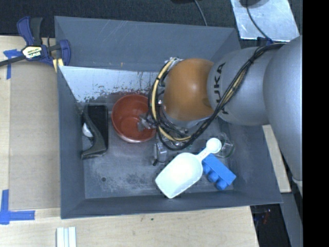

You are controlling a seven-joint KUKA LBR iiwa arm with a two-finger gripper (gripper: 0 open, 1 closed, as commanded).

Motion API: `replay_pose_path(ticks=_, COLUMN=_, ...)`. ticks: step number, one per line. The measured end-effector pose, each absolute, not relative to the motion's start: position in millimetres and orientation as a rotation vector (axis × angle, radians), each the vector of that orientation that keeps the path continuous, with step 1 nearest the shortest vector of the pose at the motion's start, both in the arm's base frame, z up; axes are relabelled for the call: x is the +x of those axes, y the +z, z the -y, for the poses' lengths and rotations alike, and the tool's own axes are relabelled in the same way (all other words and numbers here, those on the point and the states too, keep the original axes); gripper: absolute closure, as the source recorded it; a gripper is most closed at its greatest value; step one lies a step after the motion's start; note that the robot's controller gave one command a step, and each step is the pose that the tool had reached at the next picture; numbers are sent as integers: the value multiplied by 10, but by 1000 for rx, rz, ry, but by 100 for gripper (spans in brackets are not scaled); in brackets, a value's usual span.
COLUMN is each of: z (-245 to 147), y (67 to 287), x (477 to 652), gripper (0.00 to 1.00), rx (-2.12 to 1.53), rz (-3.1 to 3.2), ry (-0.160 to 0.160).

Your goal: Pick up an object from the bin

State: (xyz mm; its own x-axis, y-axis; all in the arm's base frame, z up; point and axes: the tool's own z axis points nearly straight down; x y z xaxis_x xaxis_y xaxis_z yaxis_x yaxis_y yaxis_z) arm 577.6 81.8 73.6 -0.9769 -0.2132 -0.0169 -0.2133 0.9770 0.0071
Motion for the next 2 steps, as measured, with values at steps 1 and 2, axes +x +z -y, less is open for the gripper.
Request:
replay_pose_path(ticks=1, z=-1166, y=684, x=6087, gripper=100, rx=-658, rz=-3108, ry=-6)
replay_pose_path(ticks=2, z=-1165, y=683, x=6087, gripper=100, rx=-657, rz=-3109, ry=-6)
